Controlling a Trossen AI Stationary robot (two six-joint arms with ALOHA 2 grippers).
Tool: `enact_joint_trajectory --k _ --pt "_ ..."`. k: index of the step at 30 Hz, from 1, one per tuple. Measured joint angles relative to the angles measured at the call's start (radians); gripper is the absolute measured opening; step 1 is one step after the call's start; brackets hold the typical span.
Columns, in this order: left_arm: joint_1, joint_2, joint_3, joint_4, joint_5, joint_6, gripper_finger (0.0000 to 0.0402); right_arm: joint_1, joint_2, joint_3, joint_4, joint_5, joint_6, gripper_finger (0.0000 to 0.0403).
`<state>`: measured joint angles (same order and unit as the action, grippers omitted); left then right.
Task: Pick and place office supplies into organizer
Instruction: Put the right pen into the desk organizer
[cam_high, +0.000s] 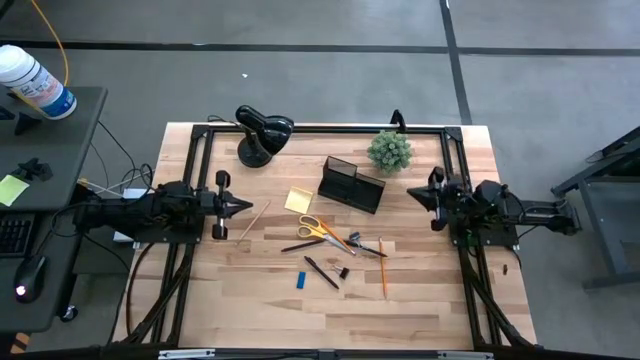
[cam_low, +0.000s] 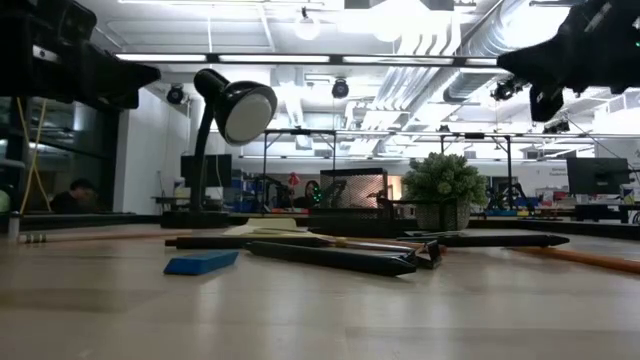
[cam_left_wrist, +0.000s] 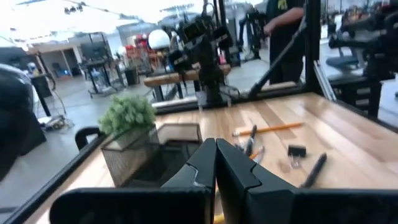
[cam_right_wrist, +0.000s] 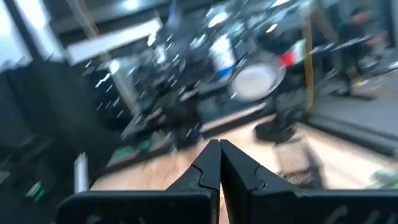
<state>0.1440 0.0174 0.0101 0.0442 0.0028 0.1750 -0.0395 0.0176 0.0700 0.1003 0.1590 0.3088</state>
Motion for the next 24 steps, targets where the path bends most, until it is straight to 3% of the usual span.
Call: enact_joint_trajectory --k 6,10,17,24 --pt "0.000 0.001 0.014 0.081 -0.047 0.012 0.0001 0.000 0.026 0.001 0.208 0.161 -0.127 0.0000" --pt "0.000 0.051 0.102 0.061 -0.053 0.076 0.0001 0.000 0.091 0.031 0.269 0.172 -0.187 0.0003" --pt "0.000 0.278 0.347 -0.011 -0.150 0.221 0.0000 0.000 0.308 0.236 0.257 0.166 -0.206 0.0004" --pt "0.000 0.534 0.589 -0.102 -0.128 0.213 0.0000 0.000 0.519 0.498 0.137 0.197 -0.177 0.0008"
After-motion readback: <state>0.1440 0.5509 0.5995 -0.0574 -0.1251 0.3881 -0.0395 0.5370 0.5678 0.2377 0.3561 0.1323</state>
